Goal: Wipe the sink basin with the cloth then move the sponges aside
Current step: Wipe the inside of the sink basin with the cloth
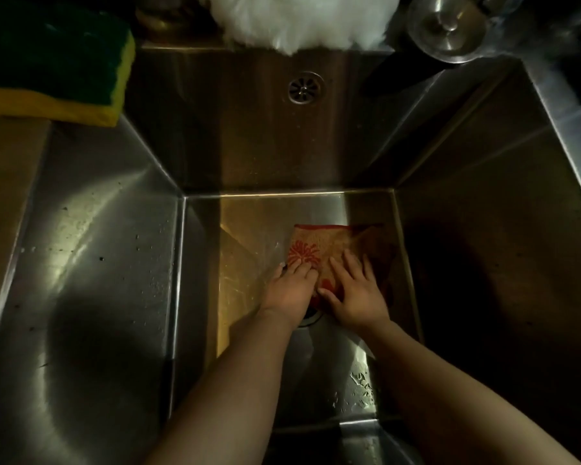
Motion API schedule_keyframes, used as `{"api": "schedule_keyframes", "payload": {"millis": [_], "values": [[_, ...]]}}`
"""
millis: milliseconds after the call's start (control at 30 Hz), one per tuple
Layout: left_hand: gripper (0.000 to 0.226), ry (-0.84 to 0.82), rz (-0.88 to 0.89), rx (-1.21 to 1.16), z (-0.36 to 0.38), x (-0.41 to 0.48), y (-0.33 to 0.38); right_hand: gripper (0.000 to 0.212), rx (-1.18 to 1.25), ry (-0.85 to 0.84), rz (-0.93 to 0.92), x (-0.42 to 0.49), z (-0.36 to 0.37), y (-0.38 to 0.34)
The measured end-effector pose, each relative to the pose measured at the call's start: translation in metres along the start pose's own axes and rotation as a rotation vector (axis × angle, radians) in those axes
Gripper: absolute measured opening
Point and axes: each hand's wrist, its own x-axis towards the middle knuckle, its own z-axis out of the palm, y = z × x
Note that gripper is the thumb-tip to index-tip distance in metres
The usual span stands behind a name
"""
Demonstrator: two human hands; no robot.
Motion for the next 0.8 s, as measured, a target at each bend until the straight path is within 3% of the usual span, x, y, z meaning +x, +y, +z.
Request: {"api": "schedule_keyframes", "payload": {"millis": [233, 600, 700, 800], "values": [[0.039, 0.108, -0.002, 0.062, -0.020, 0.006, -0.025, 0.052, 0.054, 0.036, 0.042, 0.021, 0.008, -0.023], [0.059, 0.177, -0.193, 0.152, -0.054, 0.007, -0.100, 0.062, 0.244, 0.097, -0.170, 0.080, 0.006, -0.089], [0.060, 0.103, -0.225, 0.112, -0.051, -0.003, -0.104, 0.064, 0.117, 0.073, -0.184, 0.074, 0.008, -0.085], [0.079, -0.016, -0.232, 0.033, -0.042, -0.018, -0.096, 0.067, -0.010, -0.003, -0.165, 0.063, 0.011, -0.080]]}}
